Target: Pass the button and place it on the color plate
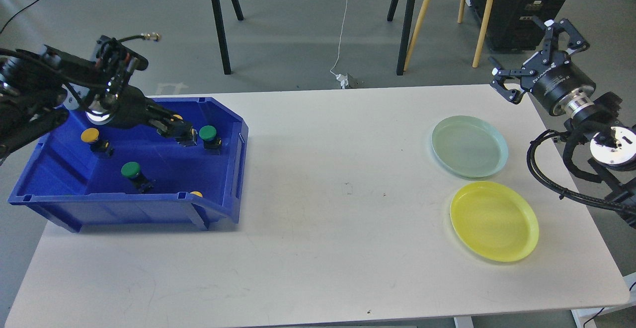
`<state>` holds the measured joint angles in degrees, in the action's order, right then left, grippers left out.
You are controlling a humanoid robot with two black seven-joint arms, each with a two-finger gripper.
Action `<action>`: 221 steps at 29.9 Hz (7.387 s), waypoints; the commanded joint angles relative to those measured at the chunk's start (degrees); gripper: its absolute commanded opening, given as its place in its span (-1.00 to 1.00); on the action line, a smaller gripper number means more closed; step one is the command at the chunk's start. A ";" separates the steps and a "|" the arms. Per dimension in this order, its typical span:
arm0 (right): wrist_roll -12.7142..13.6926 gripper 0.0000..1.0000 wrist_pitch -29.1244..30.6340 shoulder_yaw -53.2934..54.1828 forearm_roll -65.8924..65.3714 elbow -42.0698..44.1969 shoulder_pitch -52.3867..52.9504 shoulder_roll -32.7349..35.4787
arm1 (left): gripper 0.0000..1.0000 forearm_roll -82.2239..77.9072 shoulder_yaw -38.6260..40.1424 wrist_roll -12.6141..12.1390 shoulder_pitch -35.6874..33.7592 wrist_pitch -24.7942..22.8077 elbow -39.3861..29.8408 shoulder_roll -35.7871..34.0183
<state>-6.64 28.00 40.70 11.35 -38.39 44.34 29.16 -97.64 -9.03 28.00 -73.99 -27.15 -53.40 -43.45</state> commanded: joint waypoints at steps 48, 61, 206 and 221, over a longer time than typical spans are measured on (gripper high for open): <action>-7.87 0.45 -0.49 -13.10 -15.04 -33.68 -0.92 6.00 | -0.84 58.36 24.68 0.00 14.75 -0.80 7.70 32.90; -7.87 -0.91 -0.40 -13.01 -15.66 -31.14 -0.75 3.89 | -0.84 58.36 24.85 0.00 14.75 -0.80 7.70 32.90; 13.49 -0.11 0.00 -14.59 -2.04 -23.05 7.08 -0.07 | -0.89 39.11 28.90 0.00 13.34 -0.85 15.08 35.71; 13.31 -0.99 0.00 -14.24 -1.60 -23.75 6.73 0.37 | -0.87 39.11 28.90 0.00 13.43 -0.85 15.08 35.89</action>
<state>6.72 27.98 26.41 9.73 -62.10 51.15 29.65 -58.49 19.86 28.08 -60.66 -27.98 -38.33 -7.40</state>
